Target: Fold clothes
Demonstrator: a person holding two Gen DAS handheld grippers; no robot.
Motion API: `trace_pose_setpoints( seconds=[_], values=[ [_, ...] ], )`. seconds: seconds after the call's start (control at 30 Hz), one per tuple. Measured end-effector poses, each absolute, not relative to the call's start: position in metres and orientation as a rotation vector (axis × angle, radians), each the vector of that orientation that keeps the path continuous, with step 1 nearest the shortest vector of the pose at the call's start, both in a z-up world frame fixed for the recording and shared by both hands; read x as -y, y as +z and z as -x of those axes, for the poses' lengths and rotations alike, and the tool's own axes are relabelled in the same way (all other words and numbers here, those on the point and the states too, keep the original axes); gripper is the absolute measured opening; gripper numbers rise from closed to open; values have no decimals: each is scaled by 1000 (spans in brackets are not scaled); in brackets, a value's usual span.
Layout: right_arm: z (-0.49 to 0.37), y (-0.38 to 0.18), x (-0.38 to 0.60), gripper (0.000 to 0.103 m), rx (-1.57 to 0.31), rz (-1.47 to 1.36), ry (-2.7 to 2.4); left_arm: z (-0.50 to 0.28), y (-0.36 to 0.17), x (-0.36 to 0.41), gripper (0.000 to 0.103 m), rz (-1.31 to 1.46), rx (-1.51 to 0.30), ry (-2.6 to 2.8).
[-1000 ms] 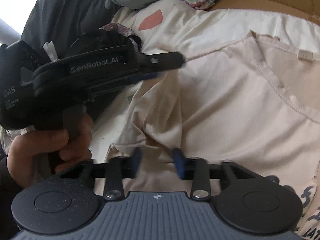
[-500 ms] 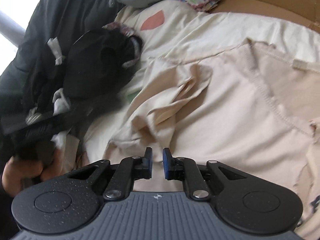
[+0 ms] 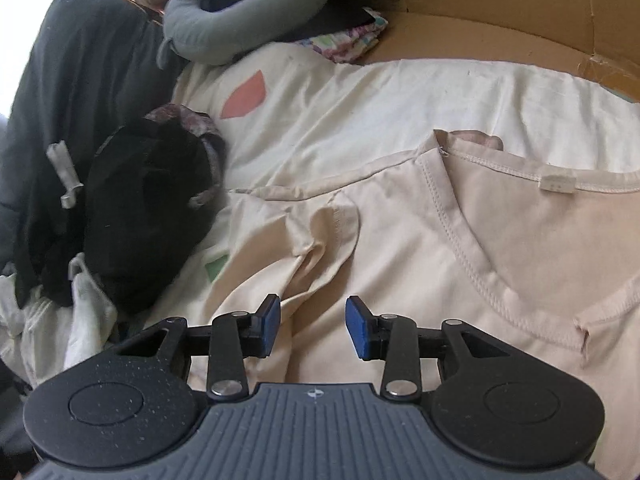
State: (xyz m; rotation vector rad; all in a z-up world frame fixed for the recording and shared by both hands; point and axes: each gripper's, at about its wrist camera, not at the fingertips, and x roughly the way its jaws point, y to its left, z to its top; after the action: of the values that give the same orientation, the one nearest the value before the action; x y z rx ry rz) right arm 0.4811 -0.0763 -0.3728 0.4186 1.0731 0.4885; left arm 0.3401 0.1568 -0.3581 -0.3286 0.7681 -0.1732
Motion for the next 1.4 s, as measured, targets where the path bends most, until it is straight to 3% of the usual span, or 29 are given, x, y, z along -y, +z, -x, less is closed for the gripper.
trace_pose_setpoints(
  seconds=[0.1, 0.17, 0.4, 0.47, 0.53, 0.57, 0.8, 1.17, 1.4],
  values=[
    [-492, -380, 72, 41, -1092, -408, 477, -345, -370, -147, 64, 290, -779, -162],
    [-499, -384, 68, 41, -1106, -390, 475, -348, -377, -145, 58, 268, -789, -147],
    [-516, -391, 51, 38, -1118, -279, 495, -349, -381, -150, 25, 256, -811, -165],
    [-521, -391, 45, 16, -1118, -228, 510, -346, -379, -153, 14, 254, -814, -184],
    [-525, -391, 41, 0, -1121, -173, 519, -344, -378, -157, 7, 267, -821, -204],
    [-526, -391, 39, 0, -1121, -143, 526, -343, -377, -159, 6, 270, -823, -211],
    [-523, -374, 34, 0, -1041, 68, 540, -338, -371, -172, 4, 278, -834, -262],
    [-528, -379, 44, 0, -1025, 150, 507, -335, -393, -173, 4, 255, -897, -301],
    [-525, -373, 49, 4, -1029, 167, 462, -326, -390, -181, 18, 279, -906, -304]
  ],
)
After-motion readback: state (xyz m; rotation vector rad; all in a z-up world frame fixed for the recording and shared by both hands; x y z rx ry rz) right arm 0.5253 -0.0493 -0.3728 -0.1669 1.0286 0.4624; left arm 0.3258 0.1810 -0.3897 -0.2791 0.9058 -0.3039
